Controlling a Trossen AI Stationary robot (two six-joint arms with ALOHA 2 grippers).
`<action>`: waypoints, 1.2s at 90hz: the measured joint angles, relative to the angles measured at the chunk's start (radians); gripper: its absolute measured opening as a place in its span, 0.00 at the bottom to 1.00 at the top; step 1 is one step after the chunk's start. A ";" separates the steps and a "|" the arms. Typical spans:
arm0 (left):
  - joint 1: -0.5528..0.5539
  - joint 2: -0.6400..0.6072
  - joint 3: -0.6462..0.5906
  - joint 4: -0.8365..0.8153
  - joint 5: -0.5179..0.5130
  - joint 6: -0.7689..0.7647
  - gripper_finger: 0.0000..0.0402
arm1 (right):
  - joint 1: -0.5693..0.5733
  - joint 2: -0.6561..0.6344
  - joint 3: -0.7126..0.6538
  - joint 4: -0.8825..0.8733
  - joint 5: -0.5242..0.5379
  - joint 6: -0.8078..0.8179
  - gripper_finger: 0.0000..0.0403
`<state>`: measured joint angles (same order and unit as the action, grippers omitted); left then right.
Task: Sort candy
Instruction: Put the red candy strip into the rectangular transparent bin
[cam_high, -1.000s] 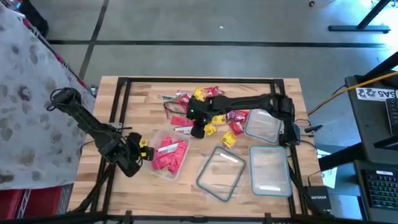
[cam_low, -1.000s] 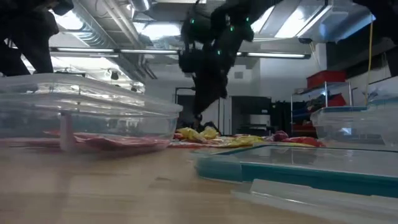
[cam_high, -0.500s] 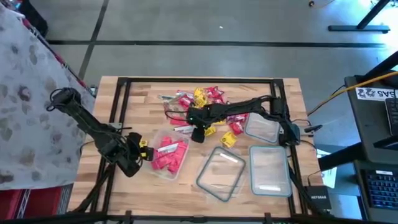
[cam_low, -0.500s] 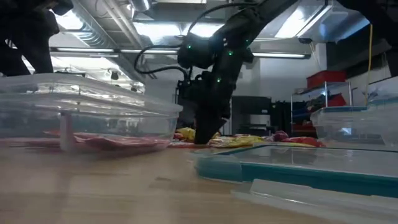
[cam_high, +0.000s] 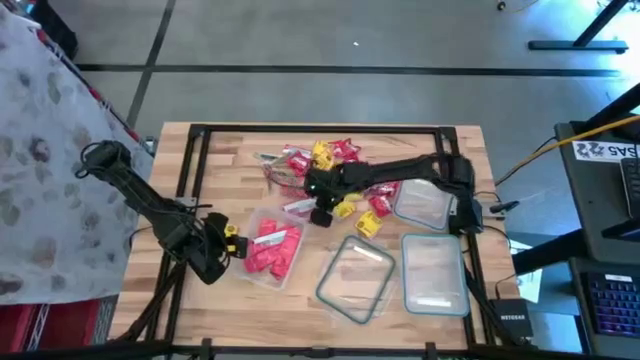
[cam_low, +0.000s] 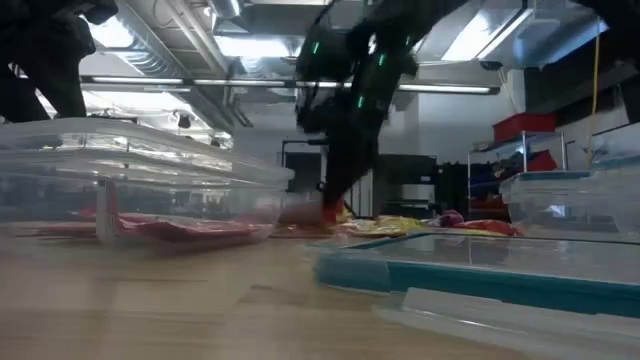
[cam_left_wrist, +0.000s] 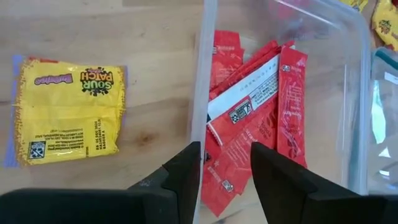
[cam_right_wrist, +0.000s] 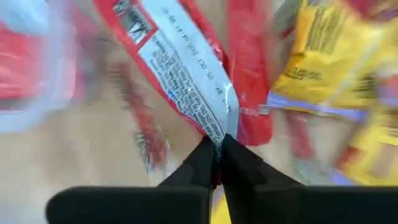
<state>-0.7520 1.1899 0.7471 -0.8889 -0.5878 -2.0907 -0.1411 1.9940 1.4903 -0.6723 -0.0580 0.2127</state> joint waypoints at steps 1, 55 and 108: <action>0.000 0.000 0.000 0.000 0.000 0.000 0.31 | -0.002 -0.006 0.000 -0.009 -0.003 0.000 0.01; 0.000 0.000 0.000 -0.016 -0.003 0.015 0.31 | -0.017 -0.043 -0.001 -0.003 0.023 0.045 0.01; 0.000 0.000 -0.001 -0.004 -0.004 0.005 0.31 | -0.002 0.114 0.000 0.026 -0.016 -0.061 0.32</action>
<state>-0.7518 1.1896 0.7464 -0.8932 -0.5915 -2.0861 -0.1432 2.1081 1.4901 -0.6461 -0.0739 0.1520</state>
